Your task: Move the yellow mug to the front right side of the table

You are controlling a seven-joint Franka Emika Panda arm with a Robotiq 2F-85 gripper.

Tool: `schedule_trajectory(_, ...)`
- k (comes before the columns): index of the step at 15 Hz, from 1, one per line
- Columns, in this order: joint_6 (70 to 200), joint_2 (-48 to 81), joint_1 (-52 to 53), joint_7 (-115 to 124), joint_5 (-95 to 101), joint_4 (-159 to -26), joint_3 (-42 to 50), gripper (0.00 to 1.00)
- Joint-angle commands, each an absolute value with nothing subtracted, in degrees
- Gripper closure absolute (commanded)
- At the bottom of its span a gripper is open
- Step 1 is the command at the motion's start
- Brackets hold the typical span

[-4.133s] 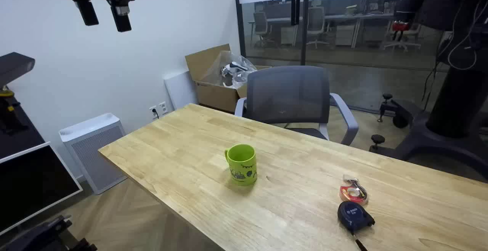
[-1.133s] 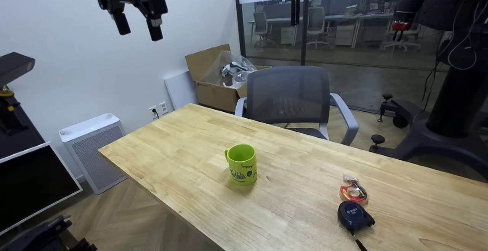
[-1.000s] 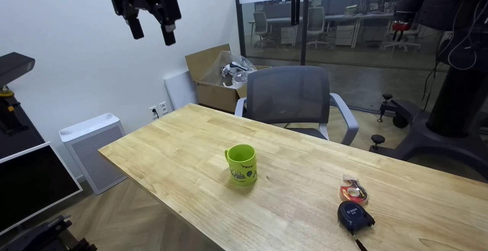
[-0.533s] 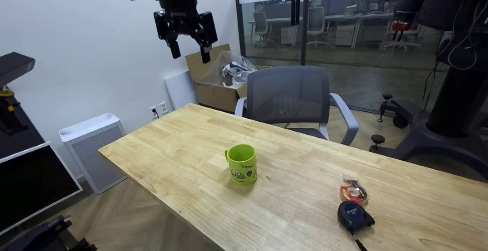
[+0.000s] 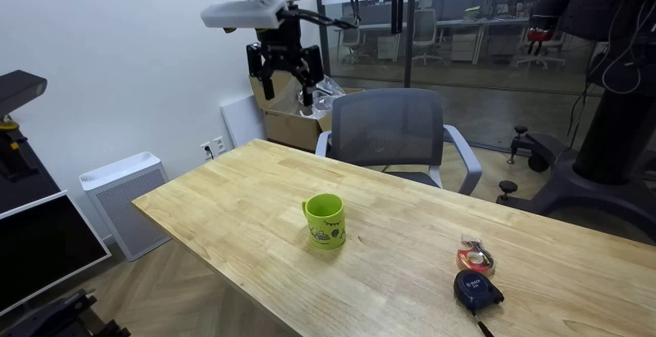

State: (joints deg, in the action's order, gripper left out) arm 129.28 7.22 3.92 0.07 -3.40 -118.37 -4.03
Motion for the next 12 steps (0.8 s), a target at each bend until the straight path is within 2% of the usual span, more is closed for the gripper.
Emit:
schedule_trajectory(1,127.6,10.4,3.1,1.0,-2.8,-115.0,-3.0,0.0)
schedule_trajectory(12,127.6,15.7,0.0,1.5,-3.6,-114.6,-0.1,0.0)
